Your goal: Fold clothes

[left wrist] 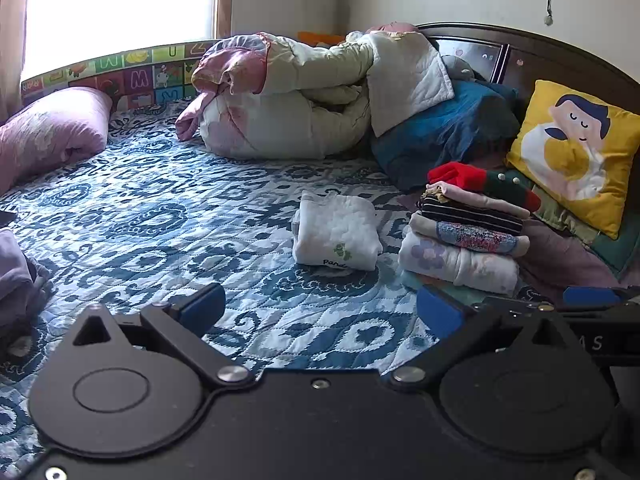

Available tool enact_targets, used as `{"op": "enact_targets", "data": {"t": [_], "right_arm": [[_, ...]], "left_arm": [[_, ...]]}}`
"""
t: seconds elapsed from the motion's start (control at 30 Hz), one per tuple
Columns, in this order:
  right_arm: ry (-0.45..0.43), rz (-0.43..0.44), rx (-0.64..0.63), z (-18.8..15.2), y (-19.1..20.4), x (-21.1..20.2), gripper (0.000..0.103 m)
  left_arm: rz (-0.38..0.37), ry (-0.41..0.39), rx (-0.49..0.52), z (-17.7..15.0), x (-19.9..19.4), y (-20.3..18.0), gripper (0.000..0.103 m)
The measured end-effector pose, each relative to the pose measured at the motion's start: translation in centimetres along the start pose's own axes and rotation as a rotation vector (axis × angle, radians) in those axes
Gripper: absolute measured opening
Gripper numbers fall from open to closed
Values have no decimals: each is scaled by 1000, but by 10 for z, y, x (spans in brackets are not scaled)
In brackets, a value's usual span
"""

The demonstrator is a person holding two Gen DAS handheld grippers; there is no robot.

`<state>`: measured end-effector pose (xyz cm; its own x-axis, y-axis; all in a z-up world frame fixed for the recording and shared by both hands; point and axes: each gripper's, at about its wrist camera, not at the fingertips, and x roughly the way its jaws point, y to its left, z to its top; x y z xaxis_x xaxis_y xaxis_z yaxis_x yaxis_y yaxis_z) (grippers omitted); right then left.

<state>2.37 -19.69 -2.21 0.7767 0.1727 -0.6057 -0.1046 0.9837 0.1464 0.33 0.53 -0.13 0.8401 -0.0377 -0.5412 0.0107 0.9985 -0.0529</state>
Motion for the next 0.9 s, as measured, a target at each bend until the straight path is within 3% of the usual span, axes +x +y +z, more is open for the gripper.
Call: {"op": "enact_targets", "data": {"t": [0.9], "right_arm": [[-2,-6,1,2,-2,1,103]], "left_arm": [[-7,-3,-4,-2,5,-1,103]]}}
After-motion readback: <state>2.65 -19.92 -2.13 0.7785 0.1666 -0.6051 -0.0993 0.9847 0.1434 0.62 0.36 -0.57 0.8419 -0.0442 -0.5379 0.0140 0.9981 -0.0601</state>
